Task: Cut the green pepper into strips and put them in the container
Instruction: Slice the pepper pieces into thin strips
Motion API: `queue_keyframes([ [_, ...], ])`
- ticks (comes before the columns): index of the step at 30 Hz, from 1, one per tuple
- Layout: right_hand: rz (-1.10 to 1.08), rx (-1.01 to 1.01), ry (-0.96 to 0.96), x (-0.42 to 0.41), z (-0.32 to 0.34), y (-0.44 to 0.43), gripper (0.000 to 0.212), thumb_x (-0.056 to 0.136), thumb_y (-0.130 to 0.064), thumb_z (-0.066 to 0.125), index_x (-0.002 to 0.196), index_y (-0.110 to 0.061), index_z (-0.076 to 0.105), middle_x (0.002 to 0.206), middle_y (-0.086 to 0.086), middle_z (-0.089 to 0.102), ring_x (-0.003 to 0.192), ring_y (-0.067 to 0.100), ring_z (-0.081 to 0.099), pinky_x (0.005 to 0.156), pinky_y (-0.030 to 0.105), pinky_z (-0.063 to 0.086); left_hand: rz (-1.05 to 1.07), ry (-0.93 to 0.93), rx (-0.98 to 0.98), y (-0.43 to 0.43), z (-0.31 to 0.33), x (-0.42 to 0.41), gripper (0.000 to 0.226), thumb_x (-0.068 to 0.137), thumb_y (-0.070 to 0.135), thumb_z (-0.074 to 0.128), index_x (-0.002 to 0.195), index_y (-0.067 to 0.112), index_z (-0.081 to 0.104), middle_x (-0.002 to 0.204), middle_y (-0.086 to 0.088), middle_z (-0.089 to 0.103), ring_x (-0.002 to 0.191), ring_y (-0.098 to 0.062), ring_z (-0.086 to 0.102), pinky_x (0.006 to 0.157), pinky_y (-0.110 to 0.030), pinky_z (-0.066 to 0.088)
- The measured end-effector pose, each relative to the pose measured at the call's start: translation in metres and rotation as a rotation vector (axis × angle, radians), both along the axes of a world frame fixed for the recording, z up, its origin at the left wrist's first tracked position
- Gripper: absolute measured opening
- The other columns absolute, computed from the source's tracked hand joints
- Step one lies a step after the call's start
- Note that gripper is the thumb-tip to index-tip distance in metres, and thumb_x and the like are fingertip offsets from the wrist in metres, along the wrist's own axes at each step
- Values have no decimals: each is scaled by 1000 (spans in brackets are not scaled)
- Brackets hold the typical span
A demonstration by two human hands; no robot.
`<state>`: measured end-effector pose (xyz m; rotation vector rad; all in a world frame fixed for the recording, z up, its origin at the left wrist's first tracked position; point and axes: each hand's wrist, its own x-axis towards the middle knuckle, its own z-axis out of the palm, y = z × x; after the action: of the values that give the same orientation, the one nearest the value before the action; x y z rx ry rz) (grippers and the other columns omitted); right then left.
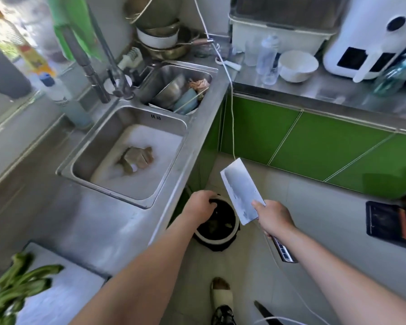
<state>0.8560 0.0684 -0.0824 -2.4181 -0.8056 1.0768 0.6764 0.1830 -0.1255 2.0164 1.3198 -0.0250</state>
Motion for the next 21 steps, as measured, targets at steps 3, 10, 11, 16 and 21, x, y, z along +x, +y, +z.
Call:
queue_keyframes([
  [3, 61, 13, -12, -16, 9, 11, 40, 99, -44, 49, 72, -16, 44, 58, 5, 48, 35, 22, 46, 42, 21, 38, 80, -47, 60, 1, 13, -29, 33, 97, 16, 57, 129, 16, 65, 128, -3, 64, 118, -21, 58, 99, -28, 44],
  [10, 293, 142, -3, -112, 52, 40, 42, 99, -46, 49, 69, -18, 38, 55, 2, 42, 42, 22, 45, 50, 29, 36, 345, -84, 183, -18, 54, -157, 30, 97, 18, 53, 125, 15, 64, 118, -4, 65, 105, -20, 60, 87, -24, 43],
  [11, 341, 153, 2, -132, 57, 43, 43, 99, -46, 49, 68, -18, 39, 53, 2, 43, 42, 23, 46, 50, 31, 38, 380, -88, 199, -23, 58, -179, 29, 98, 18, 53, 124, 14, 64, 117, -4, 65, 105, -20, 60, 87, -24, 42],
  [16, 581, 184, 16, -240, 71, 48, 47, 103, -40, 49, 62, -16, 51, 57, -1, 53, 61, 26, 55, 62, 34, 40, 555, -77, 246, -57, 61, -287, 27, 96, 19, 54, 121, 16, 65, 112, -2, 64, 99, -18, 60, 82, -20, 36],
  [21, 759, 188, -2, -322, 69, 47, 45, 104, -43, 49, 72, -14, 58, 74, 7, 63, 78, 29, 59, 67, 35, 39, 705, -45, 319, -88, 53, -376, 28, 89, 6, 56, 111, 11, 71, 105, -9, 65, 99, -26, 61, 89, -33, 47],
])
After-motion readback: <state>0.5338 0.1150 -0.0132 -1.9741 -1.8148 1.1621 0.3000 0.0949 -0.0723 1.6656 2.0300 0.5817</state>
